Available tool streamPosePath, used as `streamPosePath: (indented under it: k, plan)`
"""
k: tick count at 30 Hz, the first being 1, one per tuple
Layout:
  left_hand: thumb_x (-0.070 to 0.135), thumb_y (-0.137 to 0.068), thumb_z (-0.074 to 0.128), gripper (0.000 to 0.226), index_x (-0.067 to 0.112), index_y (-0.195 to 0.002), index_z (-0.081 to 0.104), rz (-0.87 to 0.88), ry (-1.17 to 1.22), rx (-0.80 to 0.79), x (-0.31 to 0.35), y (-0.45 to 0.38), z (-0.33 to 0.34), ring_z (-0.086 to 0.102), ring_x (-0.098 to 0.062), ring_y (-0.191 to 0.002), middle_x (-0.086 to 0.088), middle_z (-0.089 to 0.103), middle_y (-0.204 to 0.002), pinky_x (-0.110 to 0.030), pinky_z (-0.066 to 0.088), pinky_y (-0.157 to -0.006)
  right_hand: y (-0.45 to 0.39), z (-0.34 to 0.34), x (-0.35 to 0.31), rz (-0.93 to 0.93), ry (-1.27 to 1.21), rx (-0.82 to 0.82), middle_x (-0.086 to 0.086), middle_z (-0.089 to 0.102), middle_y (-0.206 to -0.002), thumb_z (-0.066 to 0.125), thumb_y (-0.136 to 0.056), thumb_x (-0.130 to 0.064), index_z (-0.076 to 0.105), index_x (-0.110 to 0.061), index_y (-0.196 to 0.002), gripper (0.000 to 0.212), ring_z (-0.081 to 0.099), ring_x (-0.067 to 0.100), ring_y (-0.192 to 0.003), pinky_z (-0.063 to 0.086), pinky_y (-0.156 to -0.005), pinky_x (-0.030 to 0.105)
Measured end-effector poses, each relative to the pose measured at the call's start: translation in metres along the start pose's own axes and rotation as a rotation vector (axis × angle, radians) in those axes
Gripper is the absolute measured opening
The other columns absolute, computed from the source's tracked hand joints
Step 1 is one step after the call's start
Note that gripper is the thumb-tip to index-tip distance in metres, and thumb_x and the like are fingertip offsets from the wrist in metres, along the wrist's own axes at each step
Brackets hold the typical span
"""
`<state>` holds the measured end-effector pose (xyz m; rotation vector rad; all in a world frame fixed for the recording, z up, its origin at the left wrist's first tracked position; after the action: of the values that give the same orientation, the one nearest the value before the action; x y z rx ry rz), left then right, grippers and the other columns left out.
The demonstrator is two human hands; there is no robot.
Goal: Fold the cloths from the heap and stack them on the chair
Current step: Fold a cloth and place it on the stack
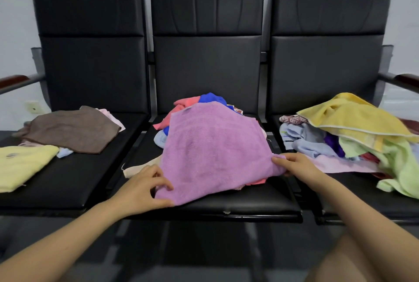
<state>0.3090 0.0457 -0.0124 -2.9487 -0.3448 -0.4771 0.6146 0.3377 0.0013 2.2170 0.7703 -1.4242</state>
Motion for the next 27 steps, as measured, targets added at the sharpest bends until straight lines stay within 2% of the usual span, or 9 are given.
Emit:
streamPosePath:
  k: [4, 6, 10, 14, 17, 20, 23, 25, 27]
  plan:
    - [0.078, -0.066, 0.057, 0.067, 0.048, -0.126, 0.056, 0.155, -0.112, -0.006, 0.005, 0.008, 0.012, 0.039, 0.005, -0.115, 0.024, 0.043, -0.121, -0.014, 0.03, -0.097, 0.006, -0.002, 0.0, 0.015, 0.042, -0.03, 0.007, 0.062, -0.082, 0.063, -0.093, -0.028, 0.069, 0.004, -0.098, 0.033, 0.054, 0.016, -0.08, 0.045, -0.075, 0.029]
    - [0.07, -0.073, 0.055, 0.06, 0.046, -0.128, 0.056, 0.195, -0.126, 0.017, 0.002, 0.009, 0.016, 0.043, 0.003, -0.114, 0.022, 0.046, -0.121, -0.015, 0.032, -0.097, 0.009, -0.002, 0.0, 0.033, 0.055, -0.051, 0.005, 0.066, -0.087, 0.063, -0.093, -0.027, 0.072, -0.004, -0.098, 0.026, 0.058, 0.014, -0.083, 0.049, -0.082, 0.032]
    - [0.056, -0.081, 0.053, 0.029, 0.04, -0.098, 0.071, 0.196, -0.029, 0.144, -0.002, 0.008, 0.014, 0.05, 0.005, -0.109, 0.019, 0.055, -0.118, -0.027, 0.051, -0.087, 0.015, -0.001, 0.002, 0.042, 0.081, -0.088, 0.002, 0.066, -0.088, 0.064, -0.092, -0.027, 0.071, -0.002, -0.1, 0.028, 0.059, 0.012, -0.088, 0.051, -0.093, 0.038]
    - [0.054, -0.085, 0.051, 0.035, 0.025, -0.086, 0.071, 0.226, -0.032, 0.281, -0.005, 0.006, 0.003, 0.046, -0.001, -0.125, 0.013, 0.058, -0.125, -0.023, 0.045, -0.097, 0.021, 0.002, 0.001, 0.007, 0.079, -0.094, 0.0, 0.06, -0.082, 0.066, -0.077, -0.053, 0.065, 0.006, -0.095, 0.062, 0.054, 0.011, -0.082, 0.045, -0.084, 0.031]
    - [0.054, -0.086, 0.049, 0.037, 0.021, -0.084, 0.066, 0.139, 0.118, 0.317, -0.003, 0.008, -0.006, 0.062, -0.007, -0.088, 0.013, 0.066, -0.088, -0.028, 0.052, -0.077, 0.023, 0.0, 0.0, -0.046, 0.061, -0.053, 0.003, 0.061, -0.082, 0.063, -0.088, -0.041, 0.065, 0.009, -0.096, 0.051, 0.05, 0.01, -0.082, 0.038, -0.078, 0.028]
    - [0.051, -0.081, 0.047, 0.04, 0.014, -0.077, 0.061, 0.026, 0.312, 0.366, -0.002, 0.007, -0.014, 0.054, -0.016, -0.065, -0.001, 0.058, -0.069, -0.03, 0.044, -0.062, 0.024, -0.003, -0.002, -0.043, -0.016, -0.037, 0.009, 0.067, -0.085, 0.07, -0.072, -0.059, 0.064, 0.011, -0.097, 0.075, 0.052, 0.012, -0.082, 0.038, -0.076, 0.031]
    - [0.042, -0.082, 0.06, 0.024, 0.02, -0.086, 0.068, -0.019, 0.506, 0.381, 0.003, 0.003, -0.026, 0.061, -0.011, -0.074, 0.002, 0.067, -0.081, -0.023, 0.046, -0.068, 0.022, -0.001, -0.008, -0.014, -0.028, -0.03, 0.007, 0.068, -0.085, 0.061, -0.093, -0.032, 0.069, 0.006, -0.095, 0.039, 0.057, 0.015, -0.082, 0.041, -0.073, 0.03]
    - [0.018, -0.089, 0.067, 0.003, 0.019, -0.087, 0.07, -0.054, 0.573, 0.426, 0.007, -0.008, -0.034, 0.061, -0.007, -0.076, 0.004, 0.069, -0.085, -0.017, 0.046, -0.069, 0.018, -0.002, -0.015, -0.031, -0.081, 0.02, 0.007, 0.073, -0.089, 0.056, -0.097, -0.024, 0.073, -0.005, -0.094, 0.026, 0.062, 0.014, -0.081, 0.045, -0.074, 0.027]
    - [0.009, -0.091, 0.063, 0.012, 0.019, -0.088, 0.07, -0.112, 0.591, 0.492, 0.007, -0.026, -0.04, 0.059, -0.006, -0.075, 0.004, 0.068, -0.083, -0.014, 0.044, -0.067, 0.009, -0.002, -0.024, -0.068, -0.102, 0.105, 0.002, 0.073, -0.086, 0.053, -0.098, -0.025, 0.073, -0.015, -0.09, 0.024, 0.063, 0.011, -0.078, 0.045, -0.073, 0.025]
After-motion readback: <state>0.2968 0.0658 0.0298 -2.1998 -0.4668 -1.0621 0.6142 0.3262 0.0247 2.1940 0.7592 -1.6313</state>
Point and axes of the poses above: each hand's wrist, its own y-axis away from the middle knuckle, its own z-axis out of the palm, x = y × z, the point moved 2 cm from there along -y, towards the middle knuckle
